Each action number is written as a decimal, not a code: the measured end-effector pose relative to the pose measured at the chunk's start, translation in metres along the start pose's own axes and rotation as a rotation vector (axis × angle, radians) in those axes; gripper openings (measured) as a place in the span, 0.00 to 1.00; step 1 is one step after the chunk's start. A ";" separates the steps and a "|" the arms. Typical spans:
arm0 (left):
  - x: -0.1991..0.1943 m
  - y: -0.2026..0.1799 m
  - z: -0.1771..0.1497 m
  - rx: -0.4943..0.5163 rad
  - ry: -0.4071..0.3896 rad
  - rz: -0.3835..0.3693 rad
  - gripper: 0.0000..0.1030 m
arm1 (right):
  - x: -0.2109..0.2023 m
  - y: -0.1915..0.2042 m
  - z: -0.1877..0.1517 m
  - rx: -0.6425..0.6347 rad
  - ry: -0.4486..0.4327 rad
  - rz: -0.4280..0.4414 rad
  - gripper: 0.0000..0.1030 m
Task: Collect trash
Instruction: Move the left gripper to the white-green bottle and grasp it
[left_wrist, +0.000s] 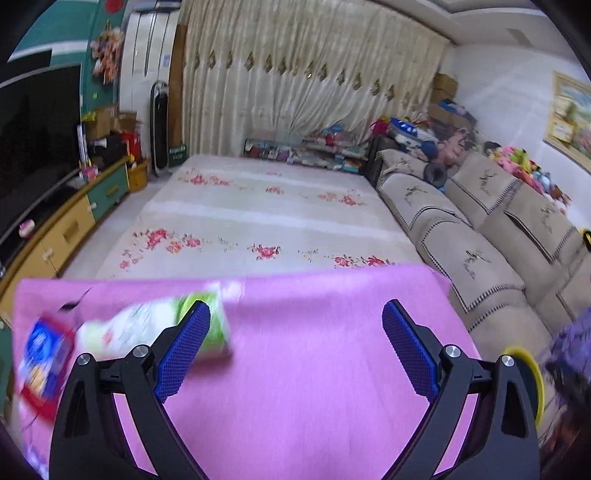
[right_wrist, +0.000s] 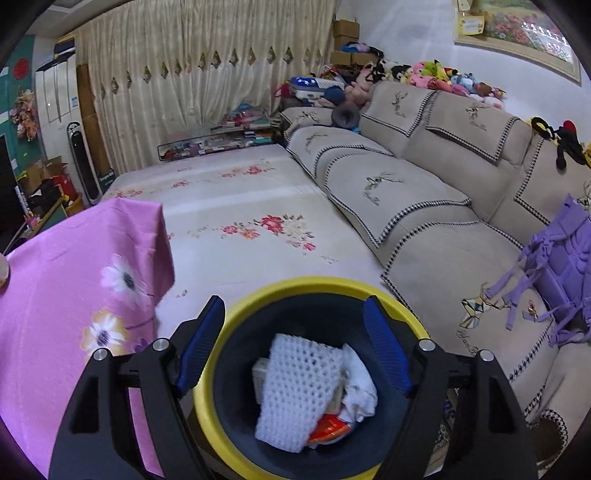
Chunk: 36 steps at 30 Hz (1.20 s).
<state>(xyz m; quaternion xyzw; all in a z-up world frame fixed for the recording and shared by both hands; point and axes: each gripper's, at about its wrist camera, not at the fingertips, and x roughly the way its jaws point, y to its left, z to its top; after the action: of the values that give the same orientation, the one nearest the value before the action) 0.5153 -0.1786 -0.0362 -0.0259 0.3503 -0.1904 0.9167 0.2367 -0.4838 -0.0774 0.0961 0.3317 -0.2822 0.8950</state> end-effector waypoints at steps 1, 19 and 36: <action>0.017 0.002 0.010 -0.009 0.022 0.012 0.90 | 0.000 0.005 0.001 -0.001 -0.003 0.009 0.71; 0.056 0.029 -0.023 -0.030 0.292 -0.045 0.86 | -0.002 0.024 -0.004 -0.032 -0.002 0.085 0.71; -0.022 0.104 -0.045 -0.389 0.350 0.091 0.91 | -0.015 0.076 0.008 -0.091 -0.039 0.185 0.71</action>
<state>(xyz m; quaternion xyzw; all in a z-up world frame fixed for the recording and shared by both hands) 0.5056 -0.0701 -0.0747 -0.1526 0.5344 -0.0794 0.8276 0.2745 -0.4175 -0.0630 0.0802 0.3164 -0.1847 0.9270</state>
